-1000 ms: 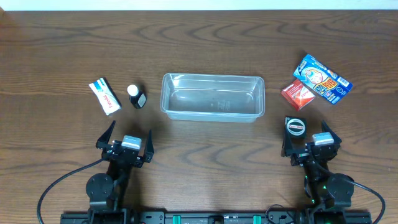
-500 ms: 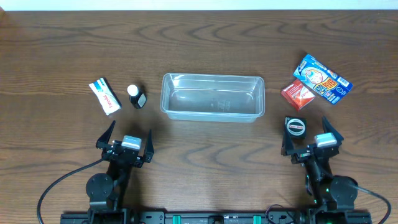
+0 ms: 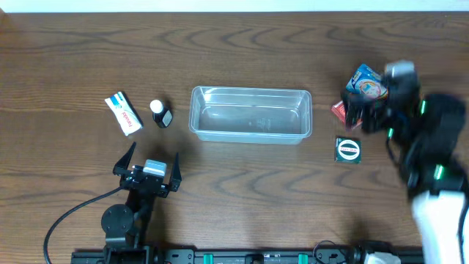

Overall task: Pack container
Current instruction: 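Move right gripper to the blue Sudden Fever box and grasp it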

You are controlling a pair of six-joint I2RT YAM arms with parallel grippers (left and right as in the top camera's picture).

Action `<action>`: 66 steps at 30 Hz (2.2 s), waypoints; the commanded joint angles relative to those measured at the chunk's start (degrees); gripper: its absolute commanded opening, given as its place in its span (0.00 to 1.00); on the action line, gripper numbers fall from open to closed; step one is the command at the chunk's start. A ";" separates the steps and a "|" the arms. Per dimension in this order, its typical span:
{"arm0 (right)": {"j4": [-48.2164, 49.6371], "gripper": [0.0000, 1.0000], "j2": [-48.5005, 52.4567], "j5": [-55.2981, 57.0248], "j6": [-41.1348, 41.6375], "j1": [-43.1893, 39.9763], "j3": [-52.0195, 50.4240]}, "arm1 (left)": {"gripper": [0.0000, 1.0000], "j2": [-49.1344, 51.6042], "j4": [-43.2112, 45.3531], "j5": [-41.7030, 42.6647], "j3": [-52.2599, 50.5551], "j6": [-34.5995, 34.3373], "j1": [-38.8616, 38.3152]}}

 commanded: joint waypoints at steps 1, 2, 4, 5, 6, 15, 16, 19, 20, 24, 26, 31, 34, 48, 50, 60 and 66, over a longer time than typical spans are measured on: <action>-5.46 0.99 10.21 -6.08 -0.57 -2.23 11.85 | 0.98 -0.37 -1.88 0.39 -1.09 -0.11 0.24; -6.91 0.99 12.44 -5.81 -0.61 -2.49 14.23 | 0.98 -0.35 -1.88 0.39 -1.09 -0.11 0.24; -8.48 0.99 16.90 -5.66 -0.59 -2.97 18.05 | 0.98 -0.37 -1.88 0.39 -1.09 -0.13 0.24; -8.39 0.99 18.32 -5.25 -0.68 -3.13 18.88 | 0.98 -0.35 -1.88 0.39 -1.09 -0.11 0.24; -7.82 0.99 19.39 -4.04 -0.66 -3.30 19.10 | 0.98 -0.37 -1.88 0.39 -1.09 -0.11 0.24; -7.15 0.99 27.93 4.74 -13.00 -4.76 19.06 | 0.98 -0.35 -1.88 0.39 -1.09 -0.13 0.24; -6.91 0.99 29.14 6.05 -13.09 -5.11 19.06 | 0.98 -0.35 -1.88 0.39 -1.09 -0.11 0.24; -5.86 0.99 32.15 6.78 -13.55 -6.01 19.08 | 0.98 -0.35 -1.88 0.39 -1.09 -0.11 0.24; -5.40 0.99 33.11 6.78 -13.55 -6.32 19.08 | 0.98 -0.35 -1.88 0.39 -1.09 -0.11 0.24; -5.03 0.99 36.35 6.84 -16.11 -7.19 19.06 | 0.98 -0.35 -1.88 0.39 -1.09 -0.11 0.24; -5.01 0.99 37.59 7.23 -17.44 -7.69 19.06 | 0.98 -0.35 -1.88 0.39 -1.09 -0.11 0.24; -5.01 0.94 40.70 8.15 -21.51 -8.74 19.08 | 0.98 -0.35 -1.88 0.39 -1.09 -0.11 0.24; -5.01 0.85 42.18 10.43 -21.88 -9.31 19.06 | 0.98 -0.35 -1.88 0.39 -1.09 -0.11 0.24; -5.42 0.60 43.87 11.50 -20.90 -11.10 19.02 | 0.98 -0.35 -1.88 0.39 -1.09 -0.11 0.24; -5.42 0.45 43.87 11.50 -20.50 -11.10 19.02 | 0.98 -0.35 -1.88 0.39 -1.09 -0.13 0.24; -5.46 0.16 43.87 10.16 -20.24 -11.08 19.02 | 0.98 -0.35 -1.88 0.39 -1.09 -0.11 0.24; -5.40 0.01 43.80 10.21 -19.45 -11.08 19.04 | 0.98 -0.35 -1.88 0.39 -1.09 -0.11 0.24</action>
